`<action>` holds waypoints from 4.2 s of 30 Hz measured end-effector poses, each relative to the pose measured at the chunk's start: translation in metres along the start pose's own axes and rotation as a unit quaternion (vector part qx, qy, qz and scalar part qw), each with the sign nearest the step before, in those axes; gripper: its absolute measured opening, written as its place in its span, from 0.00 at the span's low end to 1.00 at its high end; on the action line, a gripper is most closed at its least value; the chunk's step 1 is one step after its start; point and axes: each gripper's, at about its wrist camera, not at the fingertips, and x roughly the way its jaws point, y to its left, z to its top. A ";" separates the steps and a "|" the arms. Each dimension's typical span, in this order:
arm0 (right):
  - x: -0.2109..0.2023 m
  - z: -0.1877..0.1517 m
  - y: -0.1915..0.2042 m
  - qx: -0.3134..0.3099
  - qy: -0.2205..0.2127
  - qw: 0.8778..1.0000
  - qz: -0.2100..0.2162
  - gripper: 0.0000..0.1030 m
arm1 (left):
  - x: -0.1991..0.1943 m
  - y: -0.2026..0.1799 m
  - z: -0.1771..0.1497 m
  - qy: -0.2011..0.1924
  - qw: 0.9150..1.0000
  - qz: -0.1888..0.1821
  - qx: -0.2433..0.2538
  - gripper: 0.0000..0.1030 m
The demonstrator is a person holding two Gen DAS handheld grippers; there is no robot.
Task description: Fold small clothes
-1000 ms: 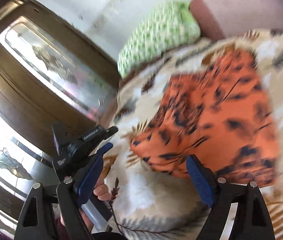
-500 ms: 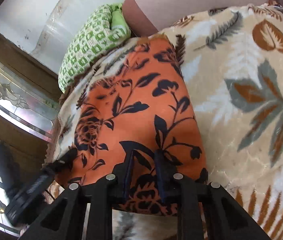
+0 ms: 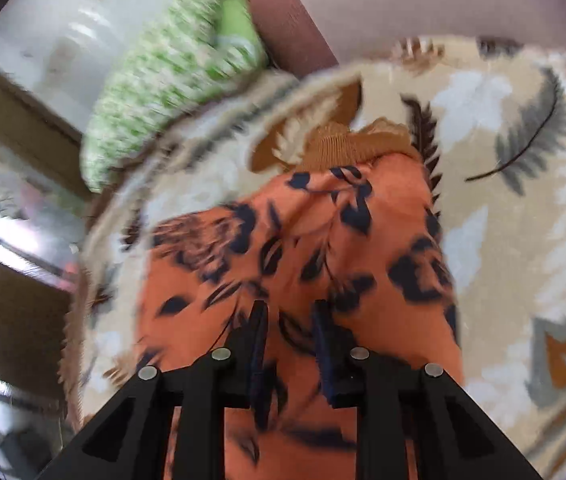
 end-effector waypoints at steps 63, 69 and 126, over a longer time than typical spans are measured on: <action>0.014 0.018 0.085 -0.131 0.017 0.989 0.072 0.29 | -0.014 -0.014 -0.006 -0.048 0.992 0.078 0.092 0.89; -0.013 0.058 0.007 -0.041 -0.050 0.998 -0.012 0.29 | -0.014 -0.014 -0.007 -0.049 0.992 0.077 0.090 0.89; -0.116 -0.122 -0.065 -0.061 -0.042 0.980 0.183 0.69 | -0.011 -0.044 -0.015 -0.115 0.966 0.179 0.148 0.96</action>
